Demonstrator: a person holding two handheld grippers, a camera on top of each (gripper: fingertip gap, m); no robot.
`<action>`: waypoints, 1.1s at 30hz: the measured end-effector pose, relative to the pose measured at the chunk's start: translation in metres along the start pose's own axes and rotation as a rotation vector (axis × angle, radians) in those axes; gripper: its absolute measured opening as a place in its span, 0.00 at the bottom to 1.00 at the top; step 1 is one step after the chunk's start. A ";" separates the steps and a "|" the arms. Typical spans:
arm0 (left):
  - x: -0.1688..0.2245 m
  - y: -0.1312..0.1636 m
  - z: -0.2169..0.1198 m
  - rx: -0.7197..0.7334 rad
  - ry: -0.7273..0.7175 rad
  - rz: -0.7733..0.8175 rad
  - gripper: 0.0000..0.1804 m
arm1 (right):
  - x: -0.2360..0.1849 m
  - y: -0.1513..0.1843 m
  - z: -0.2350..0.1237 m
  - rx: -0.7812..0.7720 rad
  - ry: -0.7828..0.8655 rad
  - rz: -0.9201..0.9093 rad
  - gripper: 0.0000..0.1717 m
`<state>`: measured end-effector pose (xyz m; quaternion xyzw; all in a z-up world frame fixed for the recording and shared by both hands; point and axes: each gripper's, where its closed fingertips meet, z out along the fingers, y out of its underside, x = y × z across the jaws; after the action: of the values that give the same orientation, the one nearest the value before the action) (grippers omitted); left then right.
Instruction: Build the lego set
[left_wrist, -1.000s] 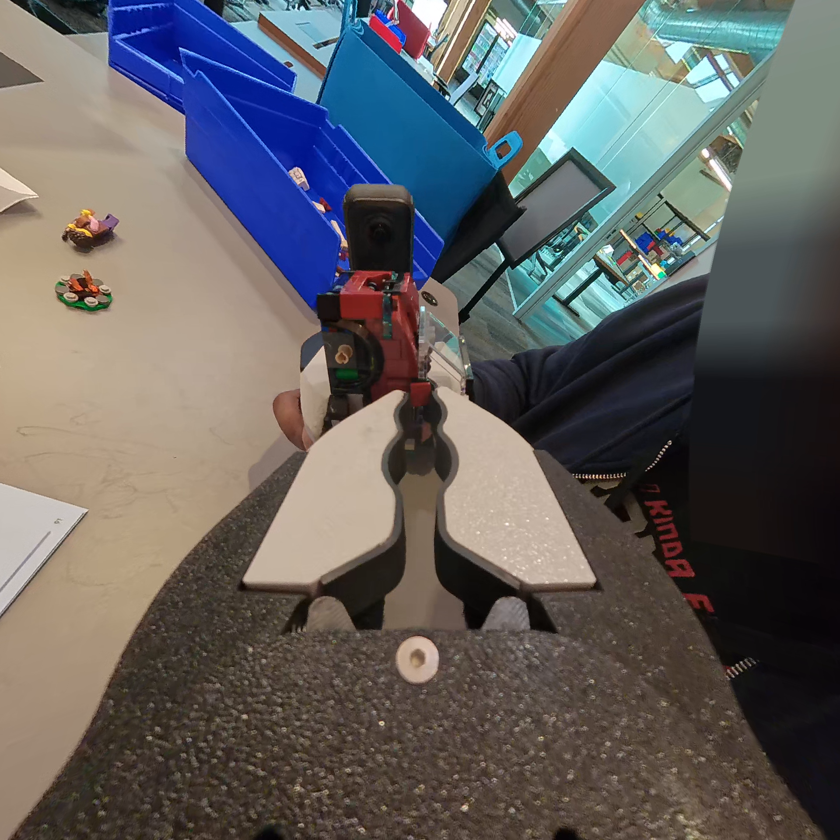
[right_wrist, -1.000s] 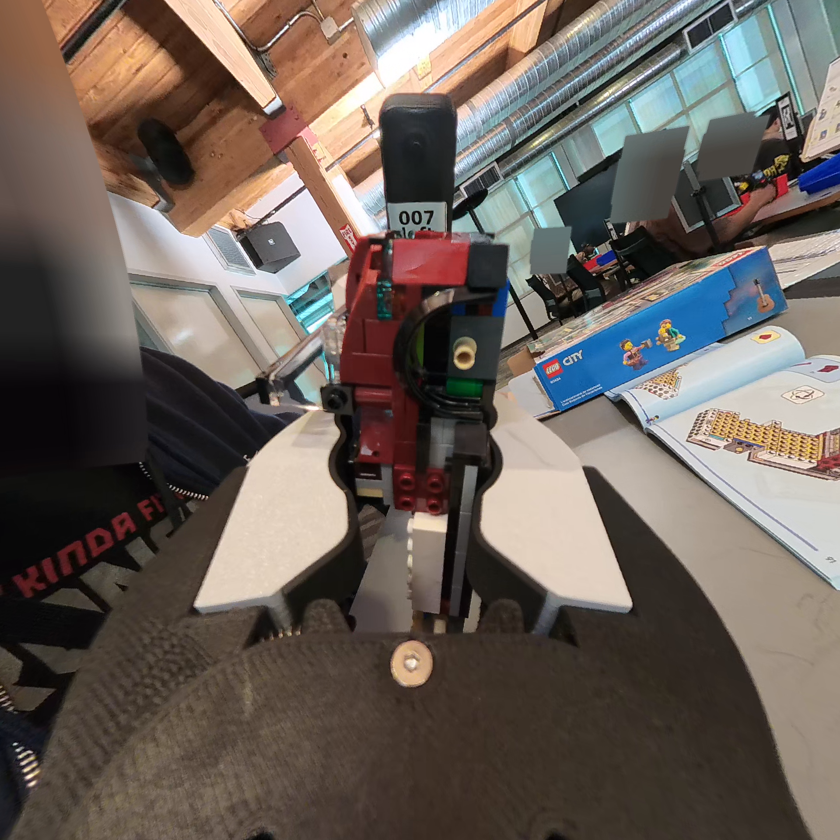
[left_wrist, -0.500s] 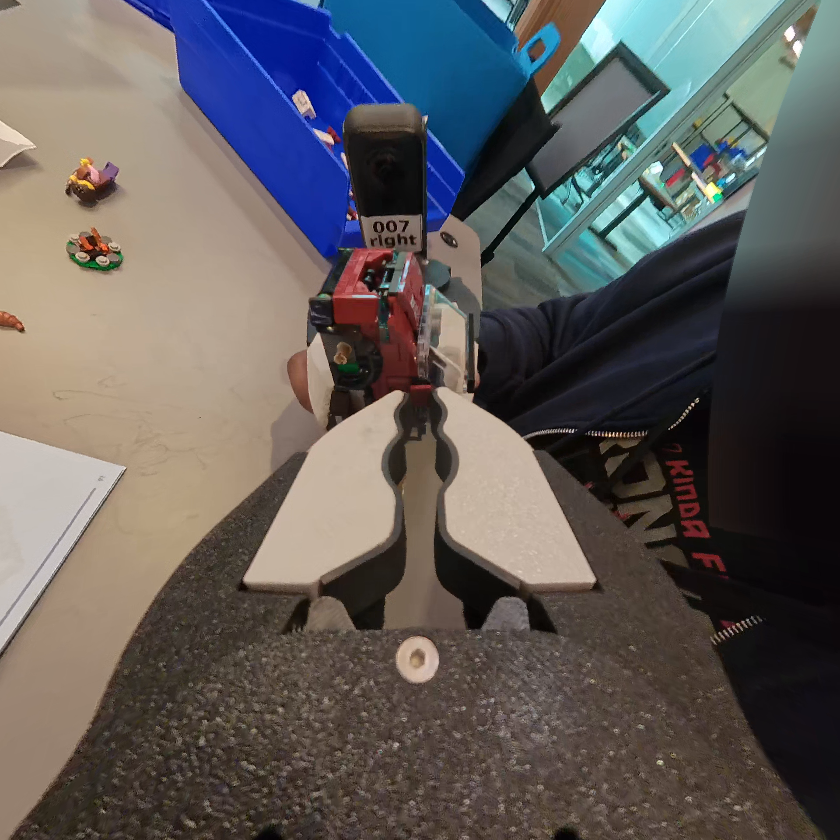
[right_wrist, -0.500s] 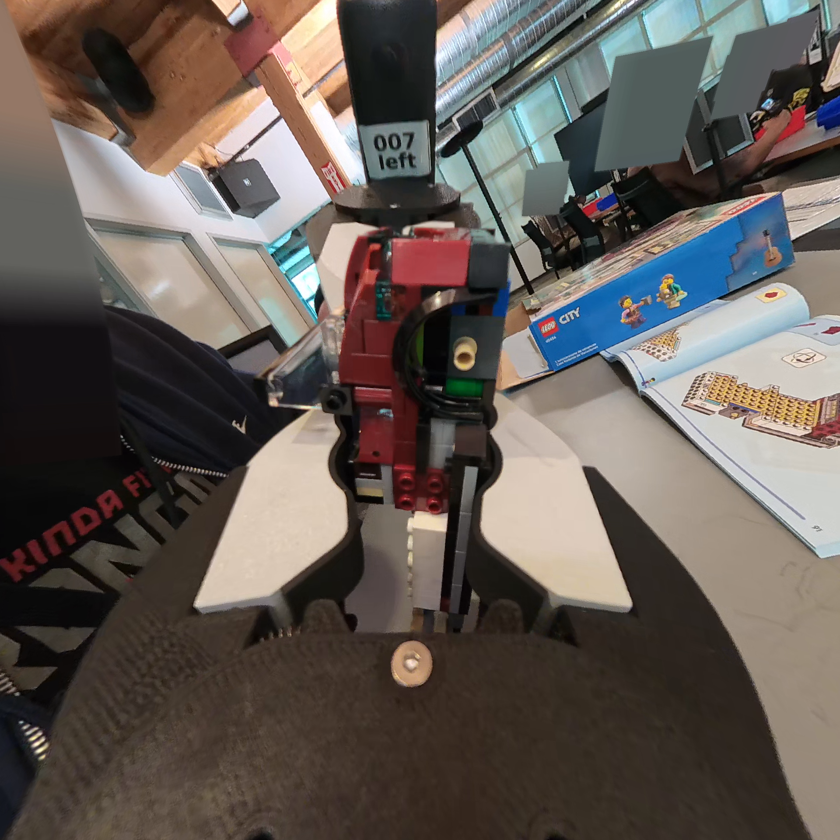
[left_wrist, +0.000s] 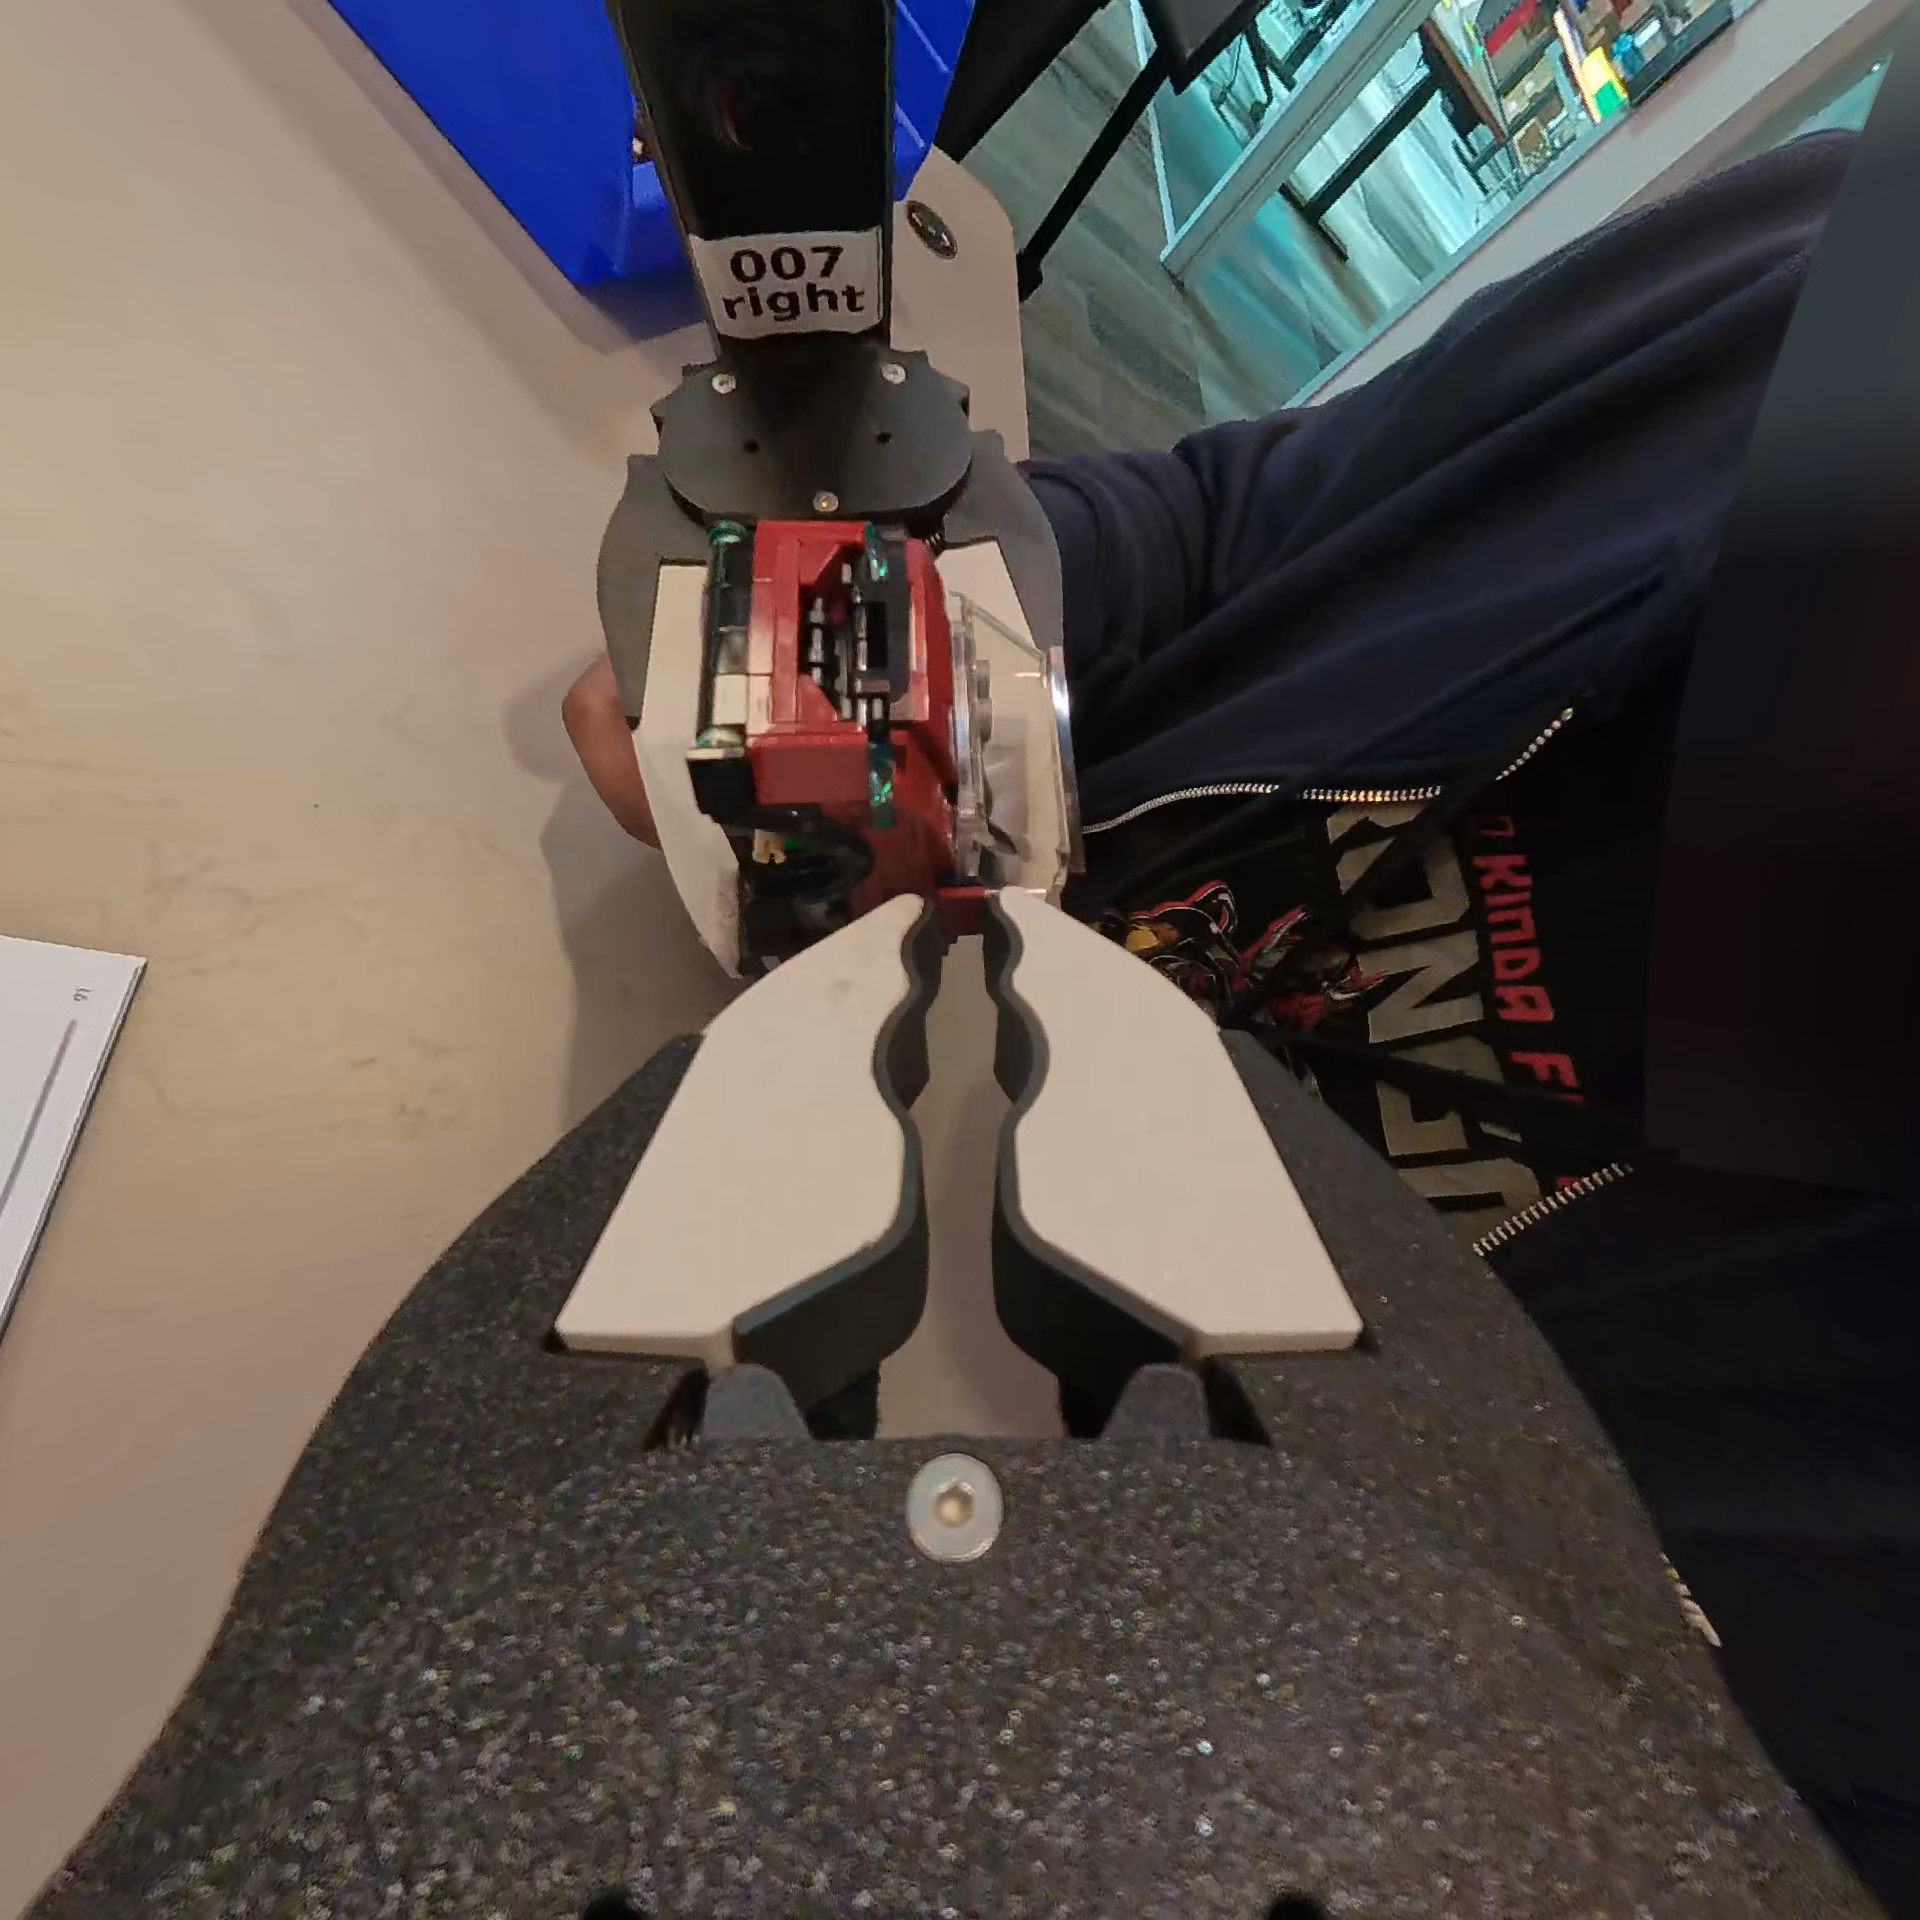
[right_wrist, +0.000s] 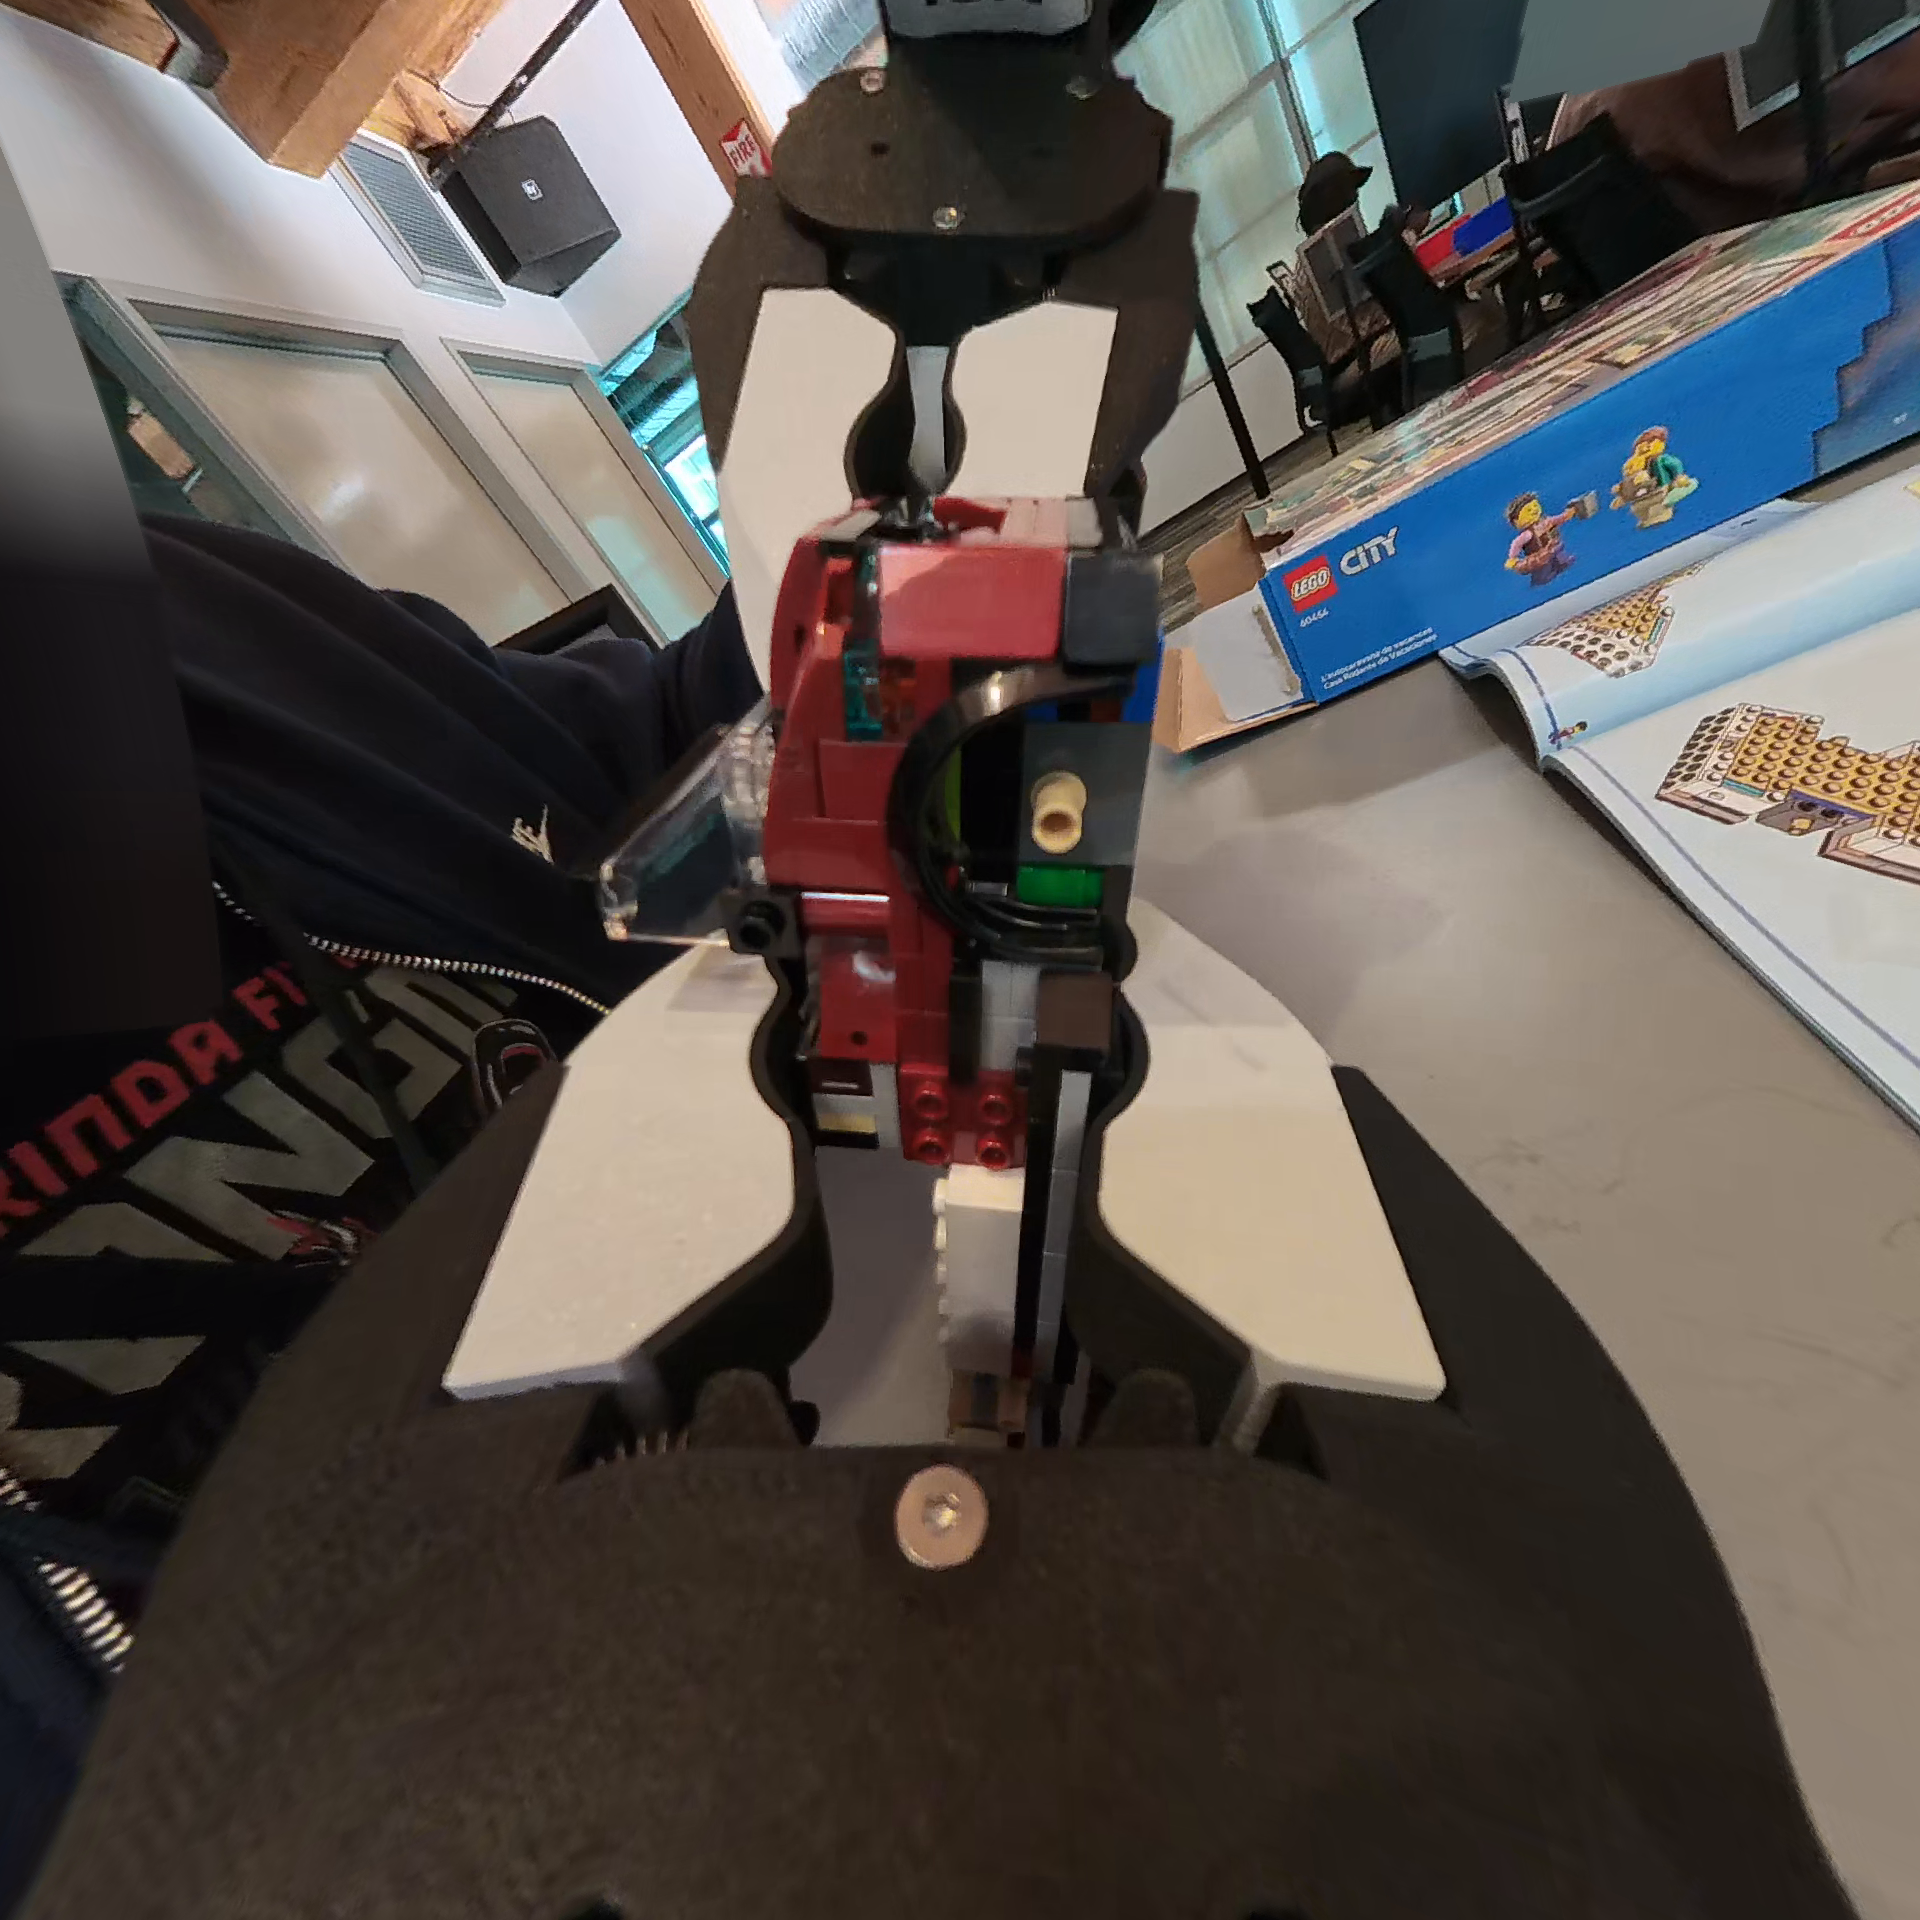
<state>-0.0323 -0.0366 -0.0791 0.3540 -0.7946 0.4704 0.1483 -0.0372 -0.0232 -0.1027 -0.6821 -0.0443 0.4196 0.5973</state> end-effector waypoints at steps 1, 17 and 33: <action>0.000 0.001 0.000 0.003 0.012 -0.005 0.04 | 0.001 0.001 0.000 -0.006 0.003 0.000 0.32; 0.003 -0.008 -0.015 0.274 0.000 -0.020 0.09 | 0.000 -0.006 0.001 0.069 -0.037 0.061 0.31; -0.004 -0.004 -0.008 0.357 -0.029 -0.059 0.04 | 0.003 -0.003 0.003 0.058 -0.018 0.059 0.32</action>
<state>-0.0273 -0.0293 -0.0743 0.4045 -0.6899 0.5942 0.0855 -0.0354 -0.0186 -0.1019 -0.6618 -0.0174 0.4444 0.6035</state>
